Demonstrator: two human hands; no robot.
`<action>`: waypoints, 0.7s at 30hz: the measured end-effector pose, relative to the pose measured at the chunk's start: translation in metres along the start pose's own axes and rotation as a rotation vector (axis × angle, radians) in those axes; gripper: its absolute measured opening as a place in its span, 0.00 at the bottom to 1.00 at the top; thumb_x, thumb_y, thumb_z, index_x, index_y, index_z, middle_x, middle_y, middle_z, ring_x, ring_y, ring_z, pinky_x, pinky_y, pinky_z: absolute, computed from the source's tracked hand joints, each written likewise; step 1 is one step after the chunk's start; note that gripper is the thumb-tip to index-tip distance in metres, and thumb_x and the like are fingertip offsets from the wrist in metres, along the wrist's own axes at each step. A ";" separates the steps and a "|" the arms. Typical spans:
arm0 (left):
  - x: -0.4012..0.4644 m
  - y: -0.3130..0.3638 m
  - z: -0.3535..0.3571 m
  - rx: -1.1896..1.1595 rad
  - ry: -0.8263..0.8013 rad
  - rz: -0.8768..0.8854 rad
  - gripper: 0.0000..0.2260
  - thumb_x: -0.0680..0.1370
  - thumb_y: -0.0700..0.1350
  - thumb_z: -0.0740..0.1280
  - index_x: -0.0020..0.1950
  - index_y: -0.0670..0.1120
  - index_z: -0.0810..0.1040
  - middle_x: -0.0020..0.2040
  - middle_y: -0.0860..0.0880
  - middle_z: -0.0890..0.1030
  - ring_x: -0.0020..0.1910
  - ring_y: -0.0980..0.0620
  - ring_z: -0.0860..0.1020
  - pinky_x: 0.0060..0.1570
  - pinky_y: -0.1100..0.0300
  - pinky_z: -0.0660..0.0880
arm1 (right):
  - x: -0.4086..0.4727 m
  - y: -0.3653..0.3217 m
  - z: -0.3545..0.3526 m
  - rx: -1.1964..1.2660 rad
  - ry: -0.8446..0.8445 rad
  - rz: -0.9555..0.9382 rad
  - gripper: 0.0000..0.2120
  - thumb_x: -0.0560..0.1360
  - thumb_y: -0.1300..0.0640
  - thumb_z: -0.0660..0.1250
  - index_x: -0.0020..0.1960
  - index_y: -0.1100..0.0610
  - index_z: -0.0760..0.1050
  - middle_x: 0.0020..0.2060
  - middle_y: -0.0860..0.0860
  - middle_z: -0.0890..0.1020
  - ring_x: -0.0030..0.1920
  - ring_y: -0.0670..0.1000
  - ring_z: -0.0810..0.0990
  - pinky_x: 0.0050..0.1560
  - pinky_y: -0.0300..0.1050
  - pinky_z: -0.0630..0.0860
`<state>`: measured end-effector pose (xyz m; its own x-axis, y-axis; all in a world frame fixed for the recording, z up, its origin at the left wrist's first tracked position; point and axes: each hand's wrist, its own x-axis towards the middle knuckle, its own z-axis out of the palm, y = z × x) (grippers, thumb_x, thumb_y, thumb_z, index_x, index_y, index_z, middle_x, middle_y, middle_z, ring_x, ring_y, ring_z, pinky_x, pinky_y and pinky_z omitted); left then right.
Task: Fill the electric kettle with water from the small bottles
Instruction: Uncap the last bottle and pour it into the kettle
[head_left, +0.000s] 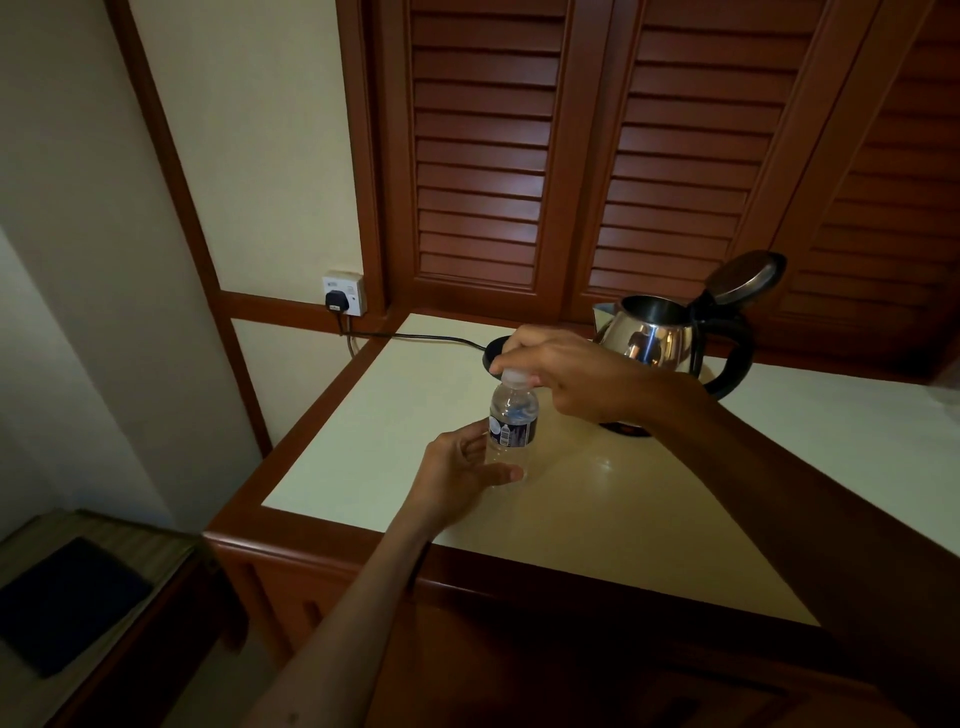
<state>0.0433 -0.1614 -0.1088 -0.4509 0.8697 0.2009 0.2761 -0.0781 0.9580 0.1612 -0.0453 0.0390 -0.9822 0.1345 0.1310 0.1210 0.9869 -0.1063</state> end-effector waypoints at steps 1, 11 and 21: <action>0.000 0.000 0.000 0.017 0.005 0.006 0.17 0.68 0.36 0.78 0.56 0.45 0.83 0.49 0.50 0.86 0.45 0.58 0.83 0.45 0.65 0.77 | 0.000 0.001 0.000 0.028 0.028 -0.006 0.27 0.69 0.77 0.61 0.64 0.57 0.74 0.57 0.49 0.72 0.57 0.46 0.67 0.48 0.30 0.65; 0.004 0.000 0.006 0.096 0.038 -0.037 0.22 0.69 0.41 0.79 0.61 0.50 0.79 0.54 0.51 0.85 0.53 0.54 0.83 0.58 0.58 0.79 | -0.041 0.049 0.035 0.164 0.262 0.320 0.15 0.78 0.55 0.63 0.64 0.55 0.73 0.57 0.51 0.76 0.53 0.47 0.74 0.54 0.44 0.71; 0.013 0.007 0.038 0.017 0.132 -0.123 0.24 0.69 0.37 0.79 0.62 0.51 0.76 0.54 0.49 0.85 0.51 0.53 0.84 0.52 0.58 0.80 | -0.112 0.110 0.101 0.200 0.048 0.515 0.09 0.78 0.52 0.61 0.46 0.56 0.76 0.46 0.51 0.75 0.47 0.50 0.74 0.46 0.40 0.70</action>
<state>0.0718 -0.1323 -0.1070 -0.5892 0.8006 0.1090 0.2256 0.0335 0.9736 0.2704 0.0393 -0.0868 -0.7947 0.6043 0.0572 0.5501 0.7568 -0.3530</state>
